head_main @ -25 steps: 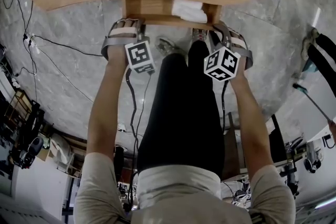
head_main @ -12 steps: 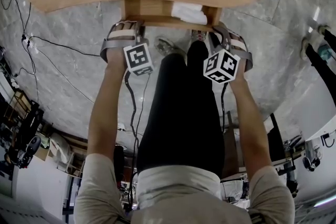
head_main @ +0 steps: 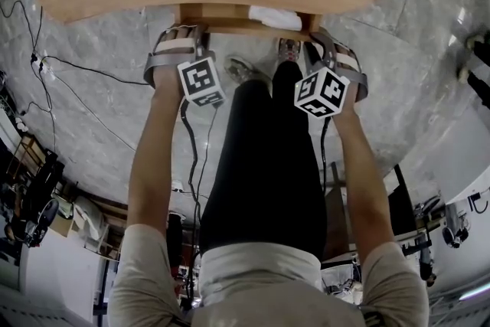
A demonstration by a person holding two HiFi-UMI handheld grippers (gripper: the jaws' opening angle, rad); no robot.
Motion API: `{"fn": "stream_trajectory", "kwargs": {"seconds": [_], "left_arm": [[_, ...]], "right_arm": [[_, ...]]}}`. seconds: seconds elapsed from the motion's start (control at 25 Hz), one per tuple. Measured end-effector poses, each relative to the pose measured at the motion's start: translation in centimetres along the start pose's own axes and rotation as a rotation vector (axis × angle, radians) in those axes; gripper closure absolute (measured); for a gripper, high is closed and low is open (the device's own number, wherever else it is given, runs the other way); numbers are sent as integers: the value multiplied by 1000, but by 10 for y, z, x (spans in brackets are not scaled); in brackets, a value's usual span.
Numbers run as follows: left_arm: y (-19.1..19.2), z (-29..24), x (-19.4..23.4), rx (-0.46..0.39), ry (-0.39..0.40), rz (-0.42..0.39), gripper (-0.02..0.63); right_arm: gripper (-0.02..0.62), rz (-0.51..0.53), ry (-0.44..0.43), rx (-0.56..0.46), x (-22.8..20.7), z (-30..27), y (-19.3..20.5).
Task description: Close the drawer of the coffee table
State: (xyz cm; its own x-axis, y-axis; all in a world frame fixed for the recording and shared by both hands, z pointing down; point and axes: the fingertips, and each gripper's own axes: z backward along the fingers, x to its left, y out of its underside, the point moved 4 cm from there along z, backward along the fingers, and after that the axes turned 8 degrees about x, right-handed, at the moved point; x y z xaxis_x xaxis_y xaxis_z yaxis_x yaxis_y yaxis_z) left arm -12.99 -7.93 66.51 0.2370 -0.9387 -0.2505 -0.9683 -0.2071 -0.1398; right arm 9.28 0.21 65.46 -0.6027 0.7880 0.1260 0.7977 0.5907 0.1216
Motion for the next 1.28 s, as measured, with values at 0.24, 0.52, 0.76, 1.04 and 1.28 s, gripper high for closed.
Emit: {"fn": "stream_trajectory", "kwargs": {"seconds": [0.24,0.52,0.76,1.04,1.28], "left_arm": [[-2,-4,16,-1,-33,19,503],[-11,-4,25,-6,-51,38,502],[-23,0,34,9,-105,91,494],[-10,-9,27,11,-228,211,482],[-9,-11,23,27,-370,254,480]], "right_arm": [[505,-1,17,-2,-16,-4,-5],[503,-17,40,-2,-27,-3,-1],[494,-70,112,0,-37,0,7],[479,-157,247,7,-26,-8,-10],[446,-215,393,-6,-28,-8,-11]]}}
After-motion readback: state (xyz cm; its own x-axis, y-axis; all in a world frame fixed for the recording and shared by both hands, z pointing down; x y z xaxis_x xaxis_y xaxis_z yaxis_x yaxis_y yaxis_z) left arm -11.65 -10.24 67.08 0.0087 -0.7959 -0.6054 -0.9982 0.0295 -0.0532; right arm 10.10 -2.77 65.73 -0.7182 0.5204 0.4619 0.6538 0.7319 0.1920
